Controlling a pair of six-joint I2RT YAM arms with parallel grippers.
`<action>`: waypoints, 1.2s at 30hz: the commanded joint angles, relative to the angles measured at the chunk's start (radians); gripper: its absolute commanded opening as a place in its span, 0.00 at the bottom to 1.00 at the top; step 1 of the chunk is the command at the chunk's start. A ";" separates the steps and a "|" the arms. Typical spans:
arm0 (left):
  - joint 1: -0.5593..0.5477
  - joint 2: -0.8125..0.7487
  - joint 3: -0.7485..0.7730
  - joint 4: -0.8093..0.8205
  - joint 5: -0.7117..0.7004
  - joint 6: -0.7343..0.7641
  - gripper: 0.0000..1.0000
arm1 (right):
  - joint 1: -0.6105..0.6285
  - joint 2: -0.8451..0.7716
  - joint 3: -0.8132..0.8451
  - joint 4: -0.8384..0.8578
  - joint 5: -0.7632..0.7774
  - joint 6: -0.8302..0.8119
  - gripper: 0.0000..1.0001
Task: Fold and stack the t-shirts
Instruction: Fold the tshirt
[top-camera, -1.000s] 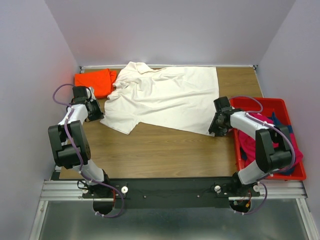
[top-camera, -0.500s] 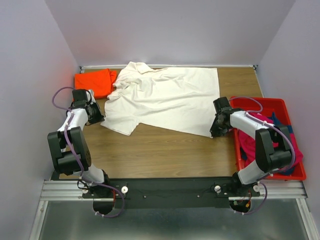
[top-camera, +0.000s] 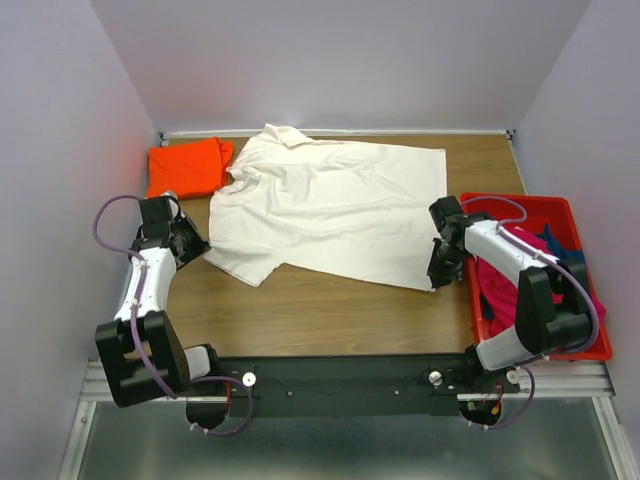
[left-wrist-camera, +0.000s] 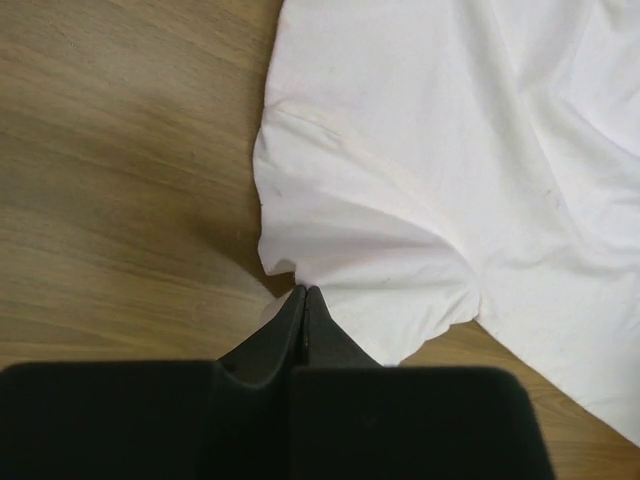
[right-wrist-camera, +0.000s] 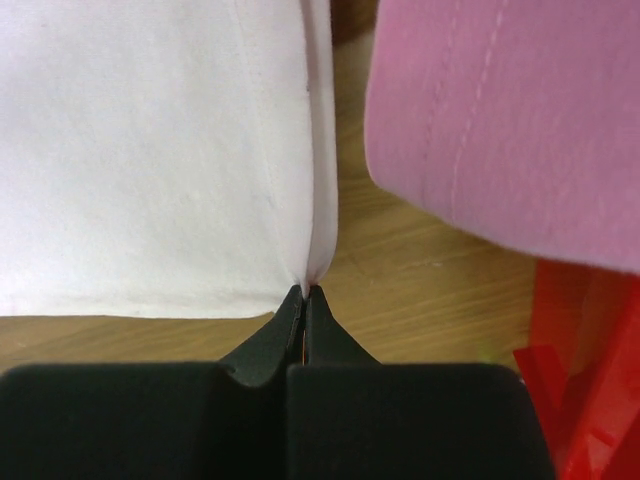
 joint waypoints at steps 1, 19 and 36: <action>0.003 -0.135 -0.001 -0.087 -0.055 -0.081 0.00 | -0.001 -0.050 0.023 -0.117 -0.005 -0.048 0.00; 0.004 -0.497 0.030 -0.482 -0.129 -0.185 0.00 | -0.001 -0.205 -0.012 -0.215 -0.117 -0.084 0.00; 0.004 -0.012 0.216 -0.176 -0.009 -0.017 0.00 | -0.001 -0.044 0.082 -0.182 -0.108 0.037 0.00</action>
